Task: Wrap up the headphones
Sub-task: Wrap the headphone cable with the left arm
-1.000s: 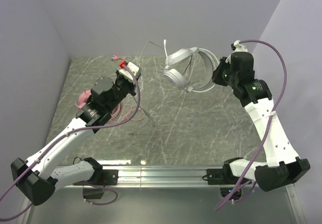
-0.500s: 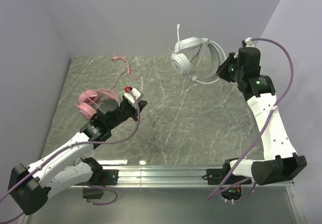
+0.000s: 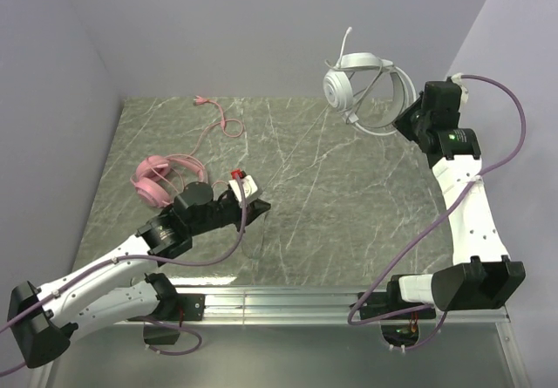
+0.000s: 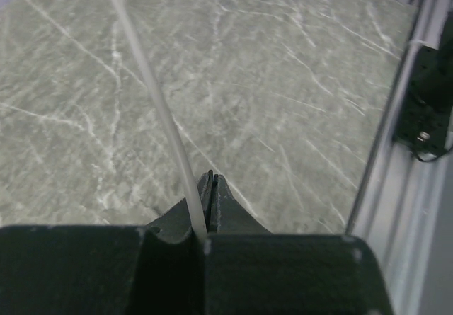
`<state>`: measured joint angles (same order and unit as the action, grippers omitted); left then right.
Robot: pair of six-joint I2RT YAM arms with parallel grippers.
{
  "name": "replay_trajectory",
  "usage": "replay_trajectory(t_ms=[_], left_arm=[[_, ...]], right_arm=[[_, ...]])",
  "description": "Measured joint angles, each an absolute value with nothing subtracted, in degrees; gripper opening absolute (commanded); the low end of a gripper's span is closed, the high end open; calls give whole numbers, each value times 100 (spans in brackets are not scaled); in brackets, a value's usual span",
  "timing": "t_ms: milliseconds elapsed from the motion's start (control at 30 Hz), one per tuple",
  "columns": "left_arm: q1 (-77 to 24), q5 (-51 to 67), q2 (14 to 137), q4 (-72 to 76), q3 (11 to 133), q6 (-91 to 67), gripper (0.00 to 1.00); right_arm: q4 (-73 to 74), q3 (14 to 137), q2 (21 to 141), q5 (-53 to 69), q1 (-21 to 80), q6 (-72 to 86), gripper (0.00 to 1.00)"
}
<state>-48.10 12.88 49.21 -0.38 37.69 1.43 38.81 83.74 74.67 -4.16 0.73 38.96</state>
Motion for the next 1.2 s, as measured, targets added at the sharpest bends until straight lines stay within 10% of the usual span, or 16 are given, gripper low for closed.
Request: replay_trajectory(t_ms=[1200], left_arm=[[-5454, 2414, 5638, -1033, 4724, 368, 1]], right_arm=[[5332, 8781, 8420, -858, -279, 4287, 0]])
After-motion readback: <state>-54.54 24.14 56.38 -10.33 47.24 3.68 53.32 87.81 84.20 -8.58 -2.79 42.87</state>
